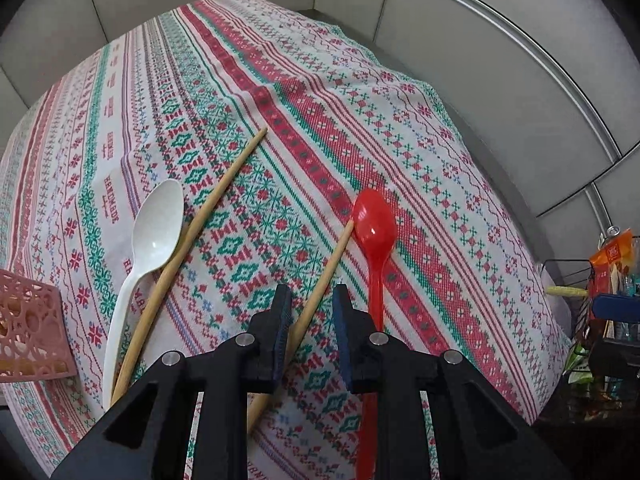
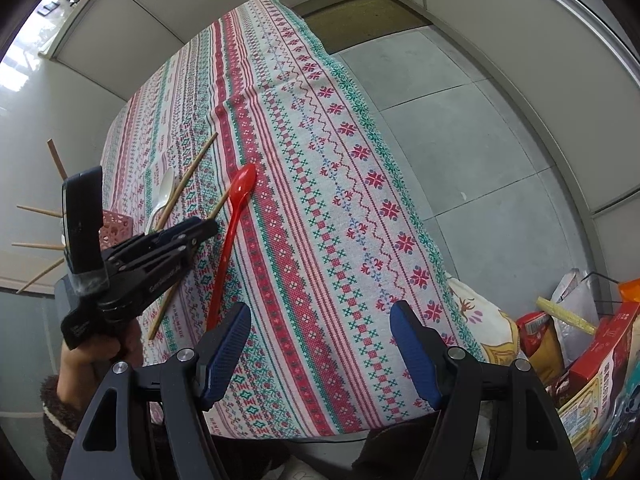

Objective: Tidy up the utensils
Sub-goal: 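Reach down and grasp a chopstick beside the white spoon with the left gripper, then lift the chopstick with the left gripper while the right gripper grasps the last chopstick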

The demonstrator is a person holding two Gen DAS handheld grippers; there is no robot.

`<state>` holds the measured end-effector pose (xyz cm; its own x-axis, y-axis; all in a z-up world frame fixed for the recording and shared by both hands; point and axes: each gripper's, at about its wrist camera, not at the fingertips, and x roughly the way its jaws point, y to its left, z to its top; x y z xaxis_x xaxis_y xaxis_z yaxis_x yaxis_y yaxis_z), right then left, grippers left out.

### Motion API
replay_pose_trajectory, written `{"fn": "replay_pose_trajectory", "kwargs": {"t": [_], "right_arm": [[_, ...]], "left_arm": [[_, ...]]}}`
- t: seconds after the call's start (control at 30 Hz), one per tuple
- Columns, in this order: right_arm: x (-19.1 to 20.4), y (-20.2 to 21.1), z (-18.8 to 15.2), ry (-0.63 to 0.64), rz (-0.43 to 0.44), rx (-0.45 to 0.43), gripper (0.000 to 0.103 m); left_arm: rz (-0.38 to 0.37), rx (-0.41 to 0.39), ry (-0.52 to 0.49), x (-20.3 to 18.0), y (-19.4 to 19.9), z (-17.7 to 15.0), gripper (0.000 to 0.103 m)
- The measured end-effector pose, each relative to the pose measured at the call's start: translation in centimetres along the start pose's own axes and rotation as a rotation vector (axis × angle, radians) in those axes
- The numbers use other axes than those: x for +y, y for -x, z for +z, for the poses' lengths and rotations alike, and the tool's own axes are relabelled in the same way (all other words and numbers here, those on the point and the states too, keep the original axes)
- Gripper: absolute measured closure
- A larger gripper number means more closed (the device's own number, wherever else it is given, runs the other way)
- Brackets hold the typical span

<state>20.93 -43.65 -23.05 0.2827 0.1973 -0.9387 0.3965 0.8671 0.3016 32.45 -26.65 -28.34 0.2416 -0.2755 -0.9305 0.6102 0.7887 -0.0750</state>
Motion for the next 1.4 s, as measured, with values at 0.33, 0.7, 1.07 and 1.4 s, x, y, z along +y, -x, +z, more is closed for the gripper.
{"fn": "replay_pose_trajectory", "kwargs": {"t": [0.33,0.7,1.07,1.4], "right_arm": [[-0.9,-0.2,-0.1,-0.028,-0.017,0.011,0.030],[1.5,-1.1,0.2,-0.003,-0.009,0.019,0.030],[6.7,-4.1,2.1,0.065,0.000,0.041,0.030],[11.4,-6.5,5.7,0.032,0.015,-0.048,0.031]], "left_arm": [[0.047,0.000,0.034,0.9,-0.3,0.5,0.097],[0.010,-0.078,0.150,4.6,6.1,-1.8,0.098],[-0.029,-0.207,0.154,7.2,13.7,-6.4,0.098],[-0.029,-0.328,0.216,11.3,19.1,-9.7,0.098]]}}
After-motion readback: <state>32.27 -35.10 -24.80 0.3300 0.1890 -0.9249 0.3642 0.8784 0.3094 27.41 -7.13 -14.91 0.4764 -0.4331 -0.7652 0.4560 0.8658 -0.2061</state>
